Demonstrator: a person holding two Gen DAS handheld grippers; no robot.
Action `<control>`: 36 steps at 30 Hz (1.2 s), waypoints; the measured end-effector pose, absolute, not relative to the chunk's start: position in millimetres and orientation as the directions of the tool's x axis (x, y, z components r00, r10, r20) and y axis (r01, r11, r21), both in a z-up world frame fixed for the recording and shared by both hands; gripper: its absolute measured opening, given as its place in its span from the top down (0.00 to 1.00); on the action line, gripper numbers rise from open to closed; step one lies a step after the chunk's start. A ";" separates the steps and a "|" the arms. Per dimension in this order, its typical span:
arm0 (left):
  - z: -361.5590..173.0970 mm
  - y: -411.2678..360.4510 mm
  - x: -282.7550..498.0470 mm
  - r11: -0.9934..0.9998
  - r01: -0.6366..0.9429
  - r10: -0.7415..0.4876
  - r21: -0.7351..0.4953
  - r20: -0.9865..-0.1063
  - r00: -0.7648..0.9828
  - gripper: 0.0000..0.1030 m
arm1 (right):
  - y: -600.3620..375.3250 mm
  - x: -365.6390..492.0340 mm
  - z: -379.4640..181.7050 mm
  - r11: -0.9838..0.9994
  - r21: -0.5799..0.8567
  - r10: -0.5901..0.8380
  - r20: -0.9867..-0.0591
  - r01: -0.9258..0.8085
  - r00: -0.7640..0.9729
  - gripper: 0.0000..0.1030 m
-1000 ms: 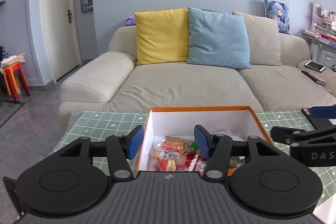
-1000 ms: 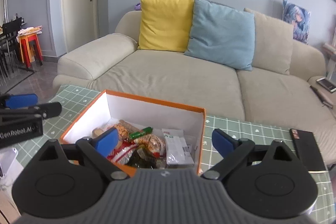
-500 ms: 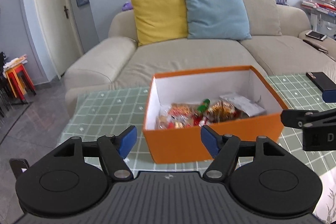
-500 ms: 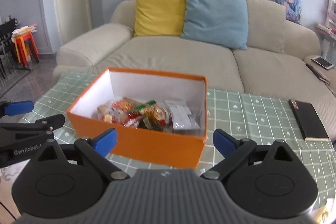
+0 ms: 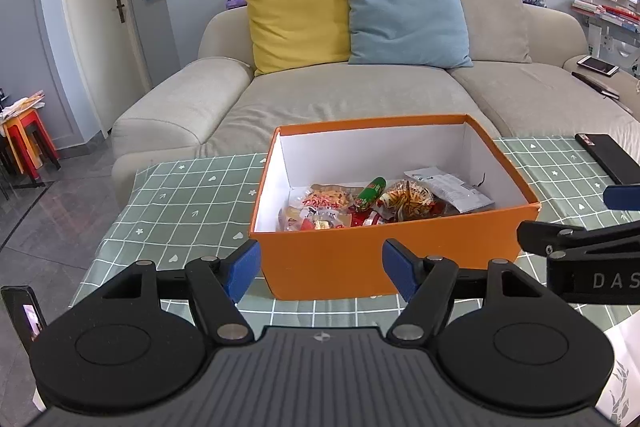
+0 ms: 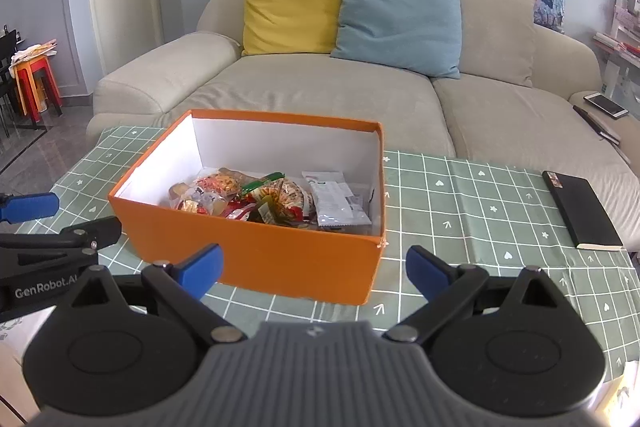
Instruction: Organize snacks
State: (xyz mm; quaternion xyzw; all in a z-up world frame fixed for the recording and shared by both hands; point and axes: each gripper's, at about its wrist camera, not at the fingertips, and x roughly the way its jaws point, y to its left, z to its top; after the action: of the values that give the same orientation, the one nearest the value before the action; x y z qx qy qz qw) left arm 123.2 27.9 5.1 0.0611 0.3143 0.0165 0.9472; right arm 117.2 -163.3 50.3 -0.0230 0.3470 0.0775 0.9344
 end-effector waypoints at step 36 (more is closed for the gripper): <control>7.4 29.3 124.1 0.990 -0.006 0.089 0.139 -0.603 0.792 0.21 | -161.4 114.9 54.6 0.985 0.000 0.134 -0.643 -0.175 0.754 0.07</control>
State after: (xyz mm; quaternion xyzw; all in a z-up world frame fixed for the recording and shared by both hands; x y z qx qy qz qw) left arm 124.1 29.3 7.4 0.0650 0.3211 0.0253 0.9445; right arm 114.9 -161.4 54.6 -0.0300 0.3409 0.0824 0.9360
